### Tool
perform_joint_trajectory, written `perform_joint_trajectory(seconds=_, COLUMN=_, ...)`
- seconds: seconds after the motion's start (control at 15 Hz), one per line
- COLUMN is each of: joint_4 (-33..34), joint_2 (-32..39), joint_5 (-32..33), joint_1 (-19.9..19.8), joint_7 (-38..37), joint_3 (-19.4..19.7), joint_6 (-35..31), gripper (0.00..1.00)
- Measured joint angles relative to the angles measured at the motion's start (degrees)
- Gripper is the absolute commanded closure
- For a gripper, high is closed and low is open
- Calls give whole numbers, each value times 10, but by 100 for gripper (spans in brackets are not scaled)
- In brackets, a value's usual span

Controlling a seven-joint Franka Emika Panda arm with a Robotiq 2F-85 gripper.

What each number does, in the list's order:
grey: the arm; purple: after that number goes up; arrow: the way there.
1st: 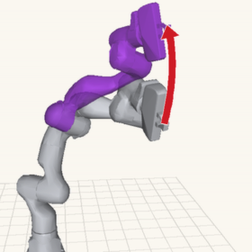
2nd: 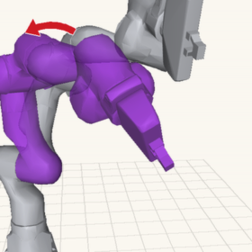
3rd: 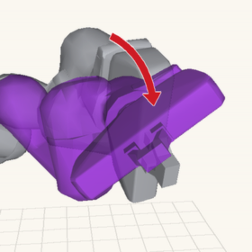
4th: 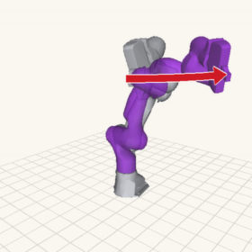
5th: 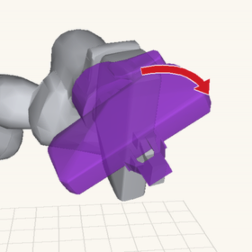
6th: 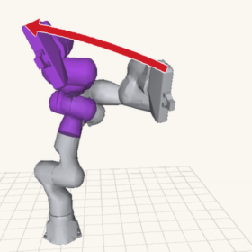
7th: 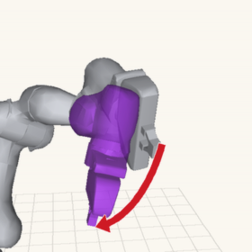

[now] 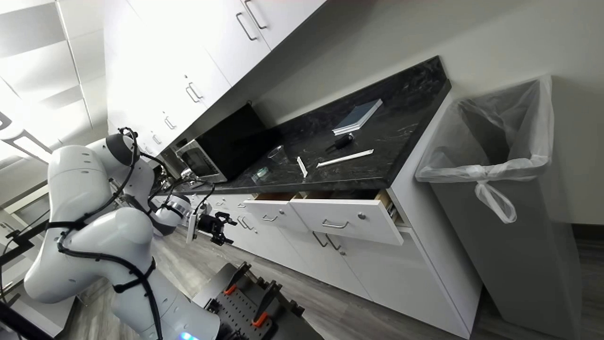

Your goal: Open the second drawer from the right, place the tape inside the open drawer then close the drawer

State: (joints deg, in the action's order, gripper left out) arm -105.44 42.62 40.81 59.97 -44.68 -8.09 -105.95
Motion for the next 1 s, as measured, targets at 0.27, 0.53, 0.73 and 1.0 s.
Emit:
perform_joint_trajectory(seconds=0.27, joint_4=-2, joint_2=31, joint_5=75, joint_1=48, joint_7=-115, joint_3=22, joint_6=13, gripper=0)
perform_joint_trajectory(seconds=0.53, joint_4=-38, joint_2=26, joint_5=192, joint_1=48, joint_7=-183, joint_3=24, joint_6=-20, gripper=0)
perform_joint_trajectory(seconds=0.73, joint_4=-78, joint_2=11, joint_5=274, joint_1=31, joint_7=-191, joint_3=20, joint_6=-70, gripper=0)
perform_joint_trajectory(seconds=1.0, joint_4=-93, joint_2=2, joint_5=287, joint_1=18, joint_7=-191, joint_3=13, joint_6=-80, gripper=0)
